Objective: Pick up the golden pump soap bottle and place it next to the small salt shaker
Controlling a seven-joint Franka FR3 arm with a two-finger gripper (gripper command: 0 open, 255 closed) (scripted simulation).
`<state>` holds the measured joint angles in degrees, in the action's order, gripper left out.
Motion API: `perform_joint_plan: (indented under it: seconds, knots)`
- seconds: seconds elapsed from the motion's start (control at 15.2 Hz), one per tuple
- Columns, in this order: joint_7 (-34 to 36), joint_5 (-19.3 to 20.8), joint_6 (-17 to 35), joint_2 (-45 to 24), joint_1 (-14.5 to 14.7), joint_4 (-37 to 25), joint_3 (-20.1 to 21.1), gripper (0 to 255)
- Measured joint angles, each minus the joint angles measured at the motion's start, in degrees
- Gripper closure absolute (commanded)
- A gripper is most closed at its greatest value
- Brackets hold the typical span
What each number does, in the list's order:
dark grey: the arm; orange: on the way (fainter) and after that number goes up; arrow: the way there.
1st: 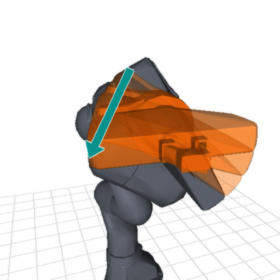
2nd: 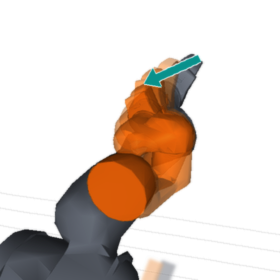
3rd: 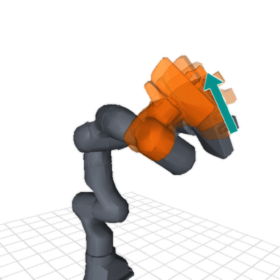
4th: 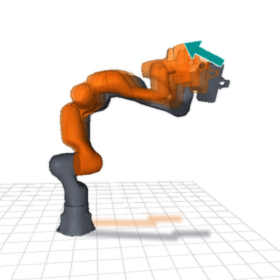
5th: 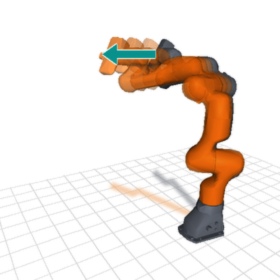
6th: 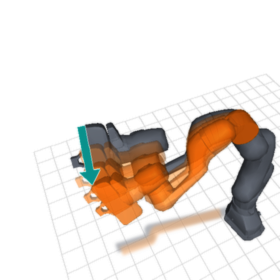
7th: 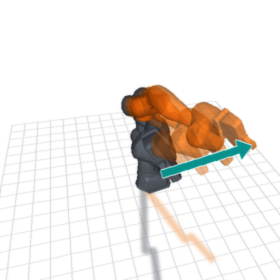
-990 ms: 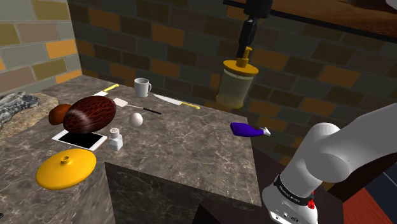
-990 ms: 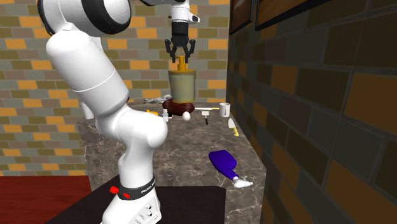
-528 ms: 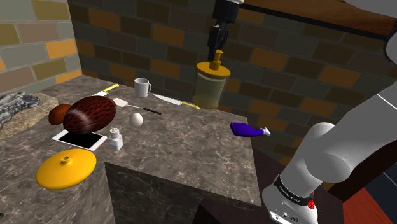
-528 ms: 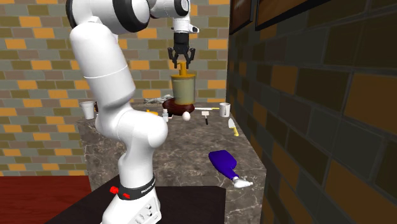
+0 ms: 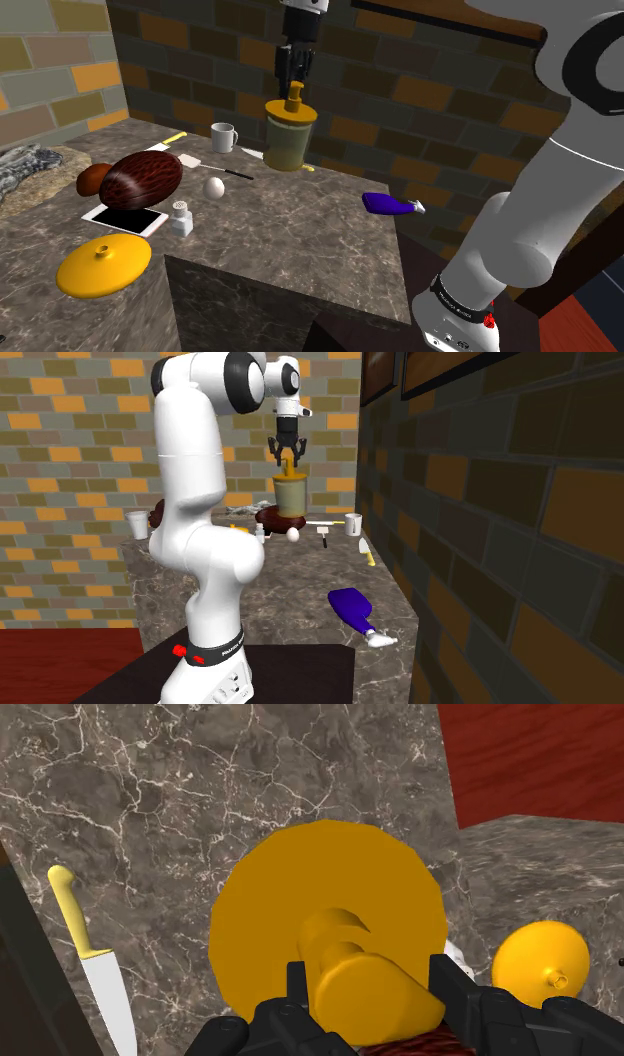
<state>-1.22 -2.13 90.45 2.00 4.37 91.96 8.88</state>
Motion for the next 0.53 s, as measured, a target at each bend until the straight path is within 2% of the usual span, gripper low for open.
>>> perform_joint_plan:
  seconds: [0.26,0.4,0.53]
  knots:
    - [2.2,1.5,0.2,-8.8,1.2,-8.5,1.1,255]
    - [3.5,2.6,-0.6,-14.6,2.2,-15.0,1.6,255]
    - [4.0,2.8,0.5,-15.9,2.6,-15.2,1.7,255]
